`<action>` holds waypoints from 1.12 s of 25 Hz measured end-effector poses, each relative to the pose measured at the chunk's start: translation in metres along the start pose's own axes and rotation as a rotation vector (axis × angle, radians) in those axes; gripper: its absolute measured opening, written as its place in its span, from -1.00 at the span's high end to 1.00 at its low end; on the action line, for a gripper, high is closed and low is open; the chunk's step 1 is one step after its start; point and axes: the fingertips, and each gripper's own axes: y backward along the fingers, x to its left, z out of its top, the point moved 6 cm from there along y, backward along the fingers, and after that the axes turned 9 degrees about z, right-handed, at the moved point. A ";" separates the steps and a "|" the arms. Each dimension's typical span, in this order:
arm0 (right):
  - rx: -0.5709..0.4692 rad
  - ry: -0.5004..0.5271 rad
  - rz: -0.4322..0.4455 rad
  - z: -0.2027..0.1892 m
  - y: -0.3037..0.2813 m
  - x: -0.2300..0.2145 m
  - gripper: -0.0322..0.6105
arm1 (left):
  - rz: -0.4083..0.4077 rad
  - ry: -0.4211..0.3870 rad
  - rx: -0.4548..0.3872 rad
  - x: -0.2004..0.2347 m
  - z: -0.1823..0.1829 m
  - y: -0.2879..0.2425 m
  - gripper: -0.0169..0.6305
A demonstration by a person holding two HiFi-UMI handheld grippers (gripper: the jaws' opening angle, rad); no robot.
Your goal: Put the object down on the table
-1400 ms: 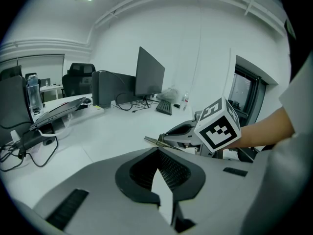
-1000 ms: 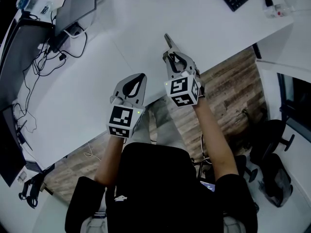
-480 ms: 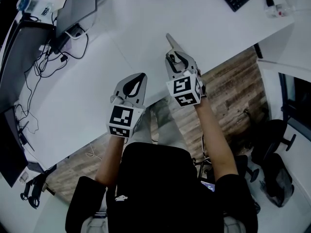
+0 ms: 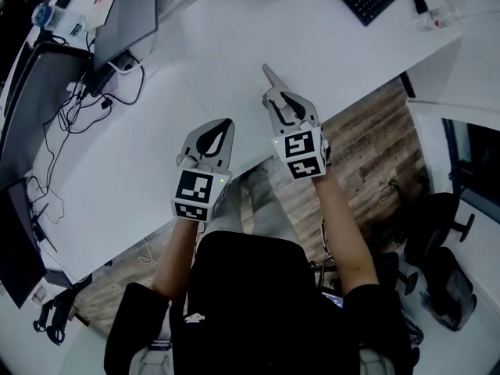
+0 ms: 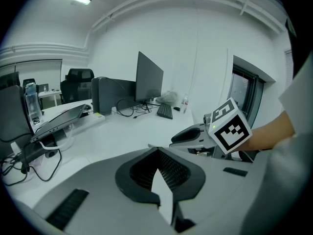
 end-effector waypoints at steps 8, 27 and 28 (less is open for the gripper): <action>-0.114 -0.063 -0.092 0.030 0.048 -0.011 0.77 | -0.013 -0.034 -0.053 -0.001 0.030 0.010 0.91; -0.361 -0.117 -0.338 0.083 0.185 -0.012 0.82 | -0.112 -0.131 -0.231 -0.032 0.115 0.049 0.91; -0.371 -0.123 -0.348 0.084 0.192 -0.012 0.82 | -0.114 -0.136 -0.242 -0.034 0.120 0.051 0.91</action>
